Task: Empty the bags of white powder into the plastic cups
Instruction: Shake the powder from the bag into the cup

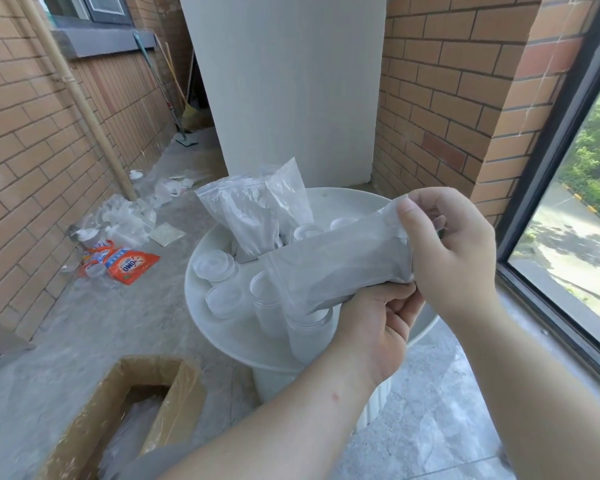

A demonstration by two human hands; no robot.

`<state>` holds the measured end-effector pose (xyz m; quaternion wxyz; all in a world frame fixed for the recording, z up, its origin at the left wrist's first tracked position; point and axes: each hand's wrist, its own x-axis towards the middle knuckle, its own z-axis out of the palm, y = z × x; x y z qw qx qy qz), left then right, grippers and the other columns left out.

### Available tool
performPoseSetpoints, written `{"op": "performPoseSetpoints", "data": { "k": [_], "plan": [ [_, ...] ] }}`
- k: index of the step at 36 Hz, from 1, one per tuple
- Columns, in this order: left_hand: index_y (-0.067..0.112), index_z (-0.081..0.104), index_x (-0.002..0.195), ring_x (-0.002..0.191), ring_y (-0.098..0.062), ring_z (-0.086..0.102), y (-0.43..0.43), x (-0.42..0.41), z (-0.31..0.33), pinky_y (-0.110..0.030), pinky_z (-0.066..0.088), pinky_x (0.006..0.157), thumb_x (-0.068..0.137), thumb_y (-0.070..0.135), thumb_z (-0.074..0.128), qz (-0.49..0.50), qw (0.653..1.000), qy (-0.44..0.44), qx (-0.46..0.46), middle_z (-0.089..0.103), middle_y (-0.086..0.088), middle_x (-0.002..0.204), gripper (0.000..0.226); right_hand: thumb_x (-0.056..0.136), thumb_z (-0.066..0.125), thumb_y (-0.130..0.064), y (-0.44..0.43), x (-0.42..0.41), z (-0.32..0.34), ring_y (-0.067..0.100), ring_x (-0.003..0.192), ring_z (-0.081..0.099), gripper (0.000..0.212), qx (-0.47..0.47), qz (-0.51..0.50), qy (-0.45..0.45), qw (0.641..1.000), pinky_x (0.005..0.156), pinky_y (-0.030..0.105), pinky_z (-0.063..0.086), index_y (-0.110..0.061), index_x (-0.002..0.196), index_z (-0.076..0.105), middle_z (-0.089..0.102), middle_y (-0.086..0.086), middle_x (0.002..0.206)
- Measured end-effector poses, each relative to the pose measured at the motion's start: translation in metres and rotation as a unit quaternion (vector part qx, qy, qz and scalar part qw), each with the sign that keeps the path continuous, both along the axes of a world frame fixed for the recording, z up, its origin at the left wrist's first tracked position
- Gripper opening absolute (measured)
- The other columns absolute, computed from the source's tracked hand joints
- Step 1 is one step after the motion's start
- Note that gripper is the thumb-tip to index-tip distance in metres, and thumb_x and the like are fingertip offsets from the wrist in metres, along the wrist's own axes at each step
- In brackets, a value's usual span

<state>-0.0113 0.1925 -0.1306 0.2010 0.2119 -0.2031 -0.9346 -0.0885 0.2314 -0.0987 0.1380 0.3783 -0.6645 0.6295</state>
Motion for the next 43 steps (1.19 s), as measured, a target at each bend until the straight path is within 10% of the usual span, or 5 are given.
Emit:
{"op": "performPoseSetpoints", "data": {
  "k": [30, 43],
  "plan": [
    [0.007, 0.070, 0.081, 0.062, -0.008, 0.072, 0.000, 0.007, 0.008, -0.019, 0.056, 0.058, 0.087, -0.017, 0.050, 0.016, 0.999, -0.031, 0.024, 0.074, -0.002, 0.073, 0.032, 0.101, 0.059, -0.021, -0.013, 0.005, 0.004, 0.004, 0.083, 0.055, 0.020, -0.003, -0.011, 0.074, 0.997, 0.075, 0.018, 0.042, -0.011, 0.086, 0.069, 0.063, -0.002, 0.082],
    [0.008, 0.070, 0.053, 0.046, -0.006, 0.065, 0.003, 0.010, 0.016, -0.014, 0.050, 0.045, 0.090, -0.017, 0.048, 0.020, 0.999, -0.049, 0.003, 0.069, 0.000, 0.058, 0.049, 0.101, 0.058, -0.025, -0.013, 0.006, 0.003, 0.004, 0.085, 0.057, 0.020, -0.003, -0.004, 0.067, 0.998, 0.075, 0.019, 0.044, -0.014, 0.087, 0.068, 0.064, -0.002, 0.083]
  ]
}}
